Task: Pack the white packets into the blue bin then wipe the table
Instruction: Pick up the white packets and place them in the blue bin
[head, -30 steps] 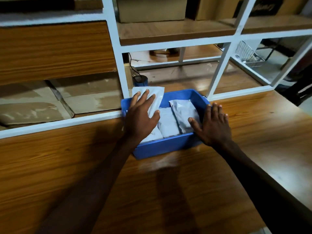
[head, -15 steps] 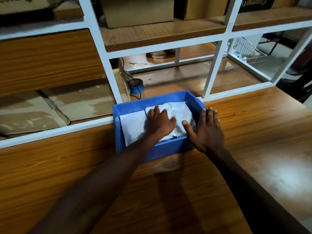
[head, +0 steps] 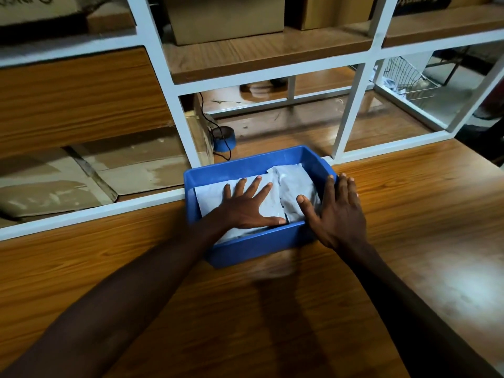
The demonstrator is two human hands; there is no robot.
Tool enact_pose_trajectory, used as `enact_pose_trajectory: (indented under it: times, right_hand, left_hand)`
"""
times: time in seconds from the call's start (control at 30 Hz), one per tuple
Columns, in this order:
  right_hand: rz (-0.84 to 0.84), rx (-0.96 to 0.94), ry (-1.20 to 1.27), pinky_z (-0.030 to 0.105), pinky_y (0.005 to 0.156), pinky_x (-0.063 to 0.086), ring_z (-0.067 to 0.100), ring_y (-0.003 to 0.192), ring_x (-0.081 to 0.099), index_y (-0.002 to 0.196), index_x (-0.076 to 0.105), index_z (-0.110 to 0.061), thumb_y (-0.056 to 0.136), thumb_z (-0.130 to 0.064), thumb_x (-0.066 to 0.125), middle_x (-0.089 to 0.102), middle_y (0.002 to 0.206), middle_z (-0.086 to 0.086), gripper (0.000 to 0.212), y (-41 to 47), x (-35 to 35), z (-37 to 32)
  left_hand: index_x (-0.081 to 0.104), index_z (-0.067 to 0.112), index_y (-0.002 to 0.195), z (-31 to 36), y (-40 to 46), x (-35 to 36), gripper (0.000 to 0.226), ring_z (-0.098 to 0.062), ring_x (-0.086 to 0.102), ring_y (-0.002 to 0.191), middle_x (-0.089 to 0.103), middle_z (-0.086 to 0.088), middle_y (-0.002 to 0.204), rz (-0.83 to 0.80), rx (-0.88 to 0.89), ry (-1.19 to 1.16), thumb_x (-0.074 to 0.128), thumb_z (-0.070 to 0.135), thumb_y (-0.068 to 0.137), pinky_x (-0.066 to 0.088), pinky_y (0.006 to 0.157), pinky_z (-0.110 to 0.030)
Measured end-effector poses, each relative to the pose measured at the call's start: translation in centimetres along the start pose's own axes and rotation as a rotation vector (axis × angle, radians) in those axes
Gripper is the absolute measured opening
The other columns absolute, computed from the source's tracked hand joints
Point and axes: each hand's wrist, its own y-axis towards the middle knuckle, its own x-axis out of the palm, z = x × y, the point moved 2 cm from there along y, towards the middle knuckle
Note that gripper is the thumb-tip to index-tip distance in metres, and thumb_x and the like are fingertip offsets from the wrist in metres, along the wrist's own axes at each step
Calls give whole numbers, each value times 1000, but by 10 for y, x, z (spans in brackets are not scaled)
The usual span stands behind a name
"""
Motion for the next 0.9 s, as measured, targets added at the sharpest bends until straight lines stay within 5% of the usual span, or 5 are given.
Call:
enact_pose_trajectory:
  times: [0.23,0.33,0.43,0.63,0.9]
  right_hand:
    - [-26,-34,6,52,124,9,32,154,-2,160,3,-19,84,-83,6,-1,167,16,100,-2,-10,-1]
    - [40,-108,74,50,124,10,30,155,5,159,9,-19,89,-77,13,7,167,15,91,-16,-28,-14]
    - [188,-218,197,49,120,27,30,150,26,155,30,-16,94,-69,25,30,162,14,81,-39,-45,-40]
    - [333,-492,424,36,100,47,27,124,58,130,61,-7,98,-53,46,64,132,14,58,-93,-45,-101]
    - [115,-784,563,29,83,46,26,103,64,118,66,-8,97,-50,52,68,114,9,49,-182,1,-221]
  left_hand:
    - [-5,43,151,-2,-20,-15,117,-23,-12,149,-14,9,162,64,2,-81,23,103,54,-3,115,-59]
    - [6,40,153,-8,-50,-27,104,-21,-4,150,-4,9,164,237,25,-145,22,95,66,2,118,-55]
    - [27,34,151,-20,-90,-34,89,-21,10,149,17,6,162,502,52,-190,30,84,79,10,118,-46]
    - [59,16,129,-51,-198,-19,55,-18,51,123,61,-5,131,873,-20,-333,51,53,89,38,106,-28]
    - [69,7,114,-101,-352,47,36,-19,63,109,70,-6,115,1055,-239,-324,59,35,93,48,96,-31]
